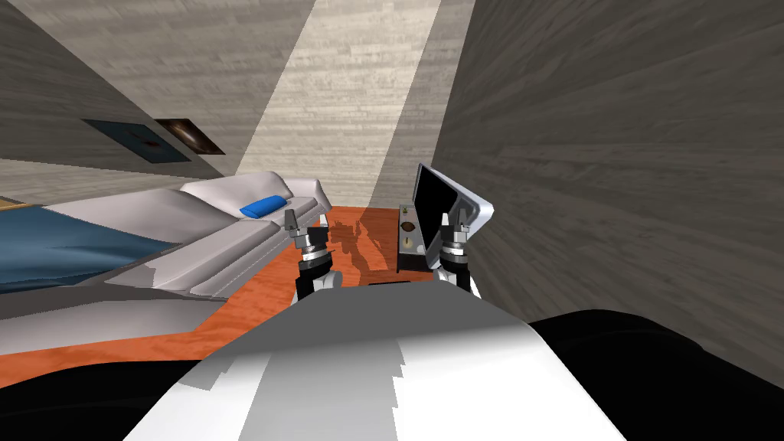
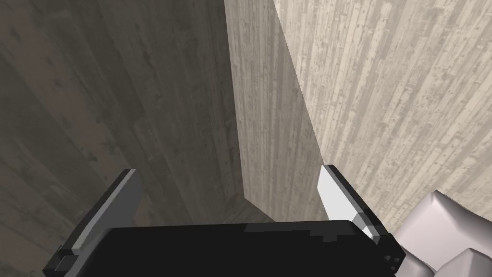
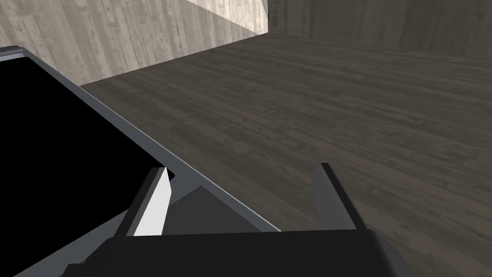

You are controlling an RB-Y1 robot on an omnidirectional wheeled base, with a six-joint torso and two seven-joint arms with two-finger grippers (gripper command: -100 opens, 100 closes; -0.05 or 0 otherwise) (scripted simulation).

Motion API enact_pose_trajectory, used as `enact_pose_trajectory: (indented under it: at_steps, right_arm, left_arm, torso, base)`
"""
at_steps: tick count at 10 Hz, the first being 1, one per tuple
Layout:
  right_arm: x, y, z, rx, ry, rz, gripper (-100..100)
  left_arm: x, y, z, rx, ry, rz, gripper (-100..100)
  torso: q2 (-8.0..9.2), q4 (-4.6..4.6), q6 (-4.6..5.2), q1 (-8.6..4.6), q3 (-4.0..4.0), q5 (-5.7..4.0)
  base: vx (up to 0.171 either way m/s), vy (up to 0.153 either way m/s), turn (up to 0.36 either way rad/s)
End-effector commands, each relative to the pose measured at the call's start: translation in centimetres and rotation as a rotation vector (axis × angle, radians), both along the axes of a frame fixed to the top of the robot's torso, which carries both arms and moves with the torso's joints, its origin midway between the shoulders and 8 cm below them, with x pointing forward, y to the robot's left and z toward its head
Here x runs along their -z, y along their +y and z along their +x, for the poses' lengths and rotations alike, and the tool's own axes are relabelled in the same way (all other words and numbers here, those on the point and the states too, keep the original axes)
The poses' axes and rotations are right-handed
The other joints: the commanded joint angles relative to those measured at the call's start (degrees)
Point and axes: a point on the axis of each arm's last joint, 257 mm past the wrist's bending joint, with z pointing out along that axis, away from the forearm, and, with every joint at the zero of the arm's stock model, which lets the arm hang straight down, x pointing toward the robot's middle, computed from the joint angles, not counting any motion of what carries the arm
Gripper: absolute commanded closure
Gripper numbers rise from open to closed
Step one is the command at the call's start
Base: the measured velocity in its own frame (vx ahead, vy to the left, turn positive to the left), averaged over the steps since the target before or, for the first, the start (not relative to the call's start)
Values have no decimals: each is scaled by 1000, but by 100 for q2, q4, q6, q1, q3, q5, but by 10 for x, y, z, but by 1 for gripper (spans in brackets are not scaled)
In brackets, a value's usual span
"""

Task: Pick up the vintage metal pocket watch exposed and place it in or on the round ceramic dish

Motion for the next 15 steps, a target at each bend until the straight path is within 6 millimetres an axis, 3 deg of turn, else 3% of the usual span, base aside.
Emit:
enact_pose_trajectory:
  at_steps: [1, 5, 11, 12, 14, 15]
  right_arm:
    - [6, 0, 4, -23, 22, -12, -100]
    - [37, -13, 24, -89, 124, 20, -100]
    - [111, -67, 61, -149, 333, 250, -100]
    - [111, -68, 61, -152, 330, 263, -100]
    - [139, -91, 71, -160, 395, 374, -100]
    - [139, -91, 71, -162, 395, 382, -100]
  left_arm:
    - [0, 0, 0, 0, 0, 0, 0]
    - [0, 0, 0, 0, 0, 0, 0]
    - [0, 0, 0, 0, 0, 0, 0]
    - [0, 0, 0, 0, 0, 0, 0]
    - [0, 0, 0, 0, 0, 0, 0]
    - [0, 0, 0, 0, 0, 0, 0]
  torso:
    - [0, 0, 0, 0, 0, 0]
    - [-14, -3, -1, 18, -8, 4]
    - [-26, -6, -1, 35, -15, 8]
    - [-24, -6, -1, 44, -14, 9]
    - [-14, -4, 0, 27, -9, 6]
    - [-23, -5, -1, 30, -13, 6]
  base:
    - [7, 12, 3]
    - [34, 50, 10]
    - [56, 92, 35]
    - [38, 86, 2]
    - [48, 77, 41]
    - [47, 56, 14]
